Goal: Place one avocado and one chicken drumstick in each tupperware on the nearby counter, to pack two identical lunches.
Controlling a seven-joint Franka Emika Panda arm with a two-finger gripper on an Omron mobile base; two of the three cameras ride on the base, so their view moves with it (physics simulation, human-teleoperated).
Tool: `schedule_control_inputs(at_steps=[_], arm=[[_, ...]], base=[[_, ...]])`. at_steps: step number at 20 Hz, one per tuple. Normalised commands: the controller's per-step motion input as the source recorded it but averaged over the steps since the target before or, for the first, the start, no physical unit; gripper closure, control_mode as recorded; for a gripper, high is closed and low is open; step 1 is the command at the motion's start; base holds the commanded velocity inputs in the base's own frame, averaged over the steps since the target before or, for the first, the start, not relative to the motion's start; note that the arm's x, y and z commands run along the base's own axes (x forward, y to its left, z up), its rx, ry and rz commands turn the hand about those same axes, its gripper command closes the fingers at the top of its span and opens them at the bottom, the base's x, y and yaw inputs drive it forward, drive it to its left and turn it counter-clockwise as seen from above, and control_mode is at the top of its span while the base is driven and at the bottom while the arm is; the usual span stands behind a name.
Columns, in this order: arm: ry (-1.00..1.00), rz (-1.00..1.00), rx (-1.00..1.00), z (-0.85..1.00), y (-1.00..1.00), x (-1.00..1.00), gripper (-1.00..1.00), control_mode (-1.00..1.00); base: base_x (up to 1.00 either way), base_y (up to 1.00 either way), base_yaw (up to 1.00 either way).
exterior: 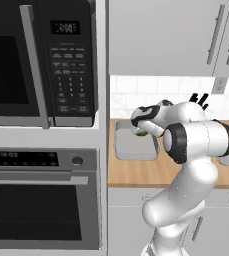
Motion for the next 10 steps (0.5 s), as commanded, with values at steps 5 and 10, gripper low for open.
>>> schedule_control_inputs(at_steps=[5,10], arm=[[0.0,0.0,0.0,-0.4,-0.26,0.58,1.0,-1.0],[0.0,0.0,0.0,-0.39,-0.13,0.57,1.0,-1.0]], base=[[0.0,0.0,0.0],[0.0,0.0,0.0]])
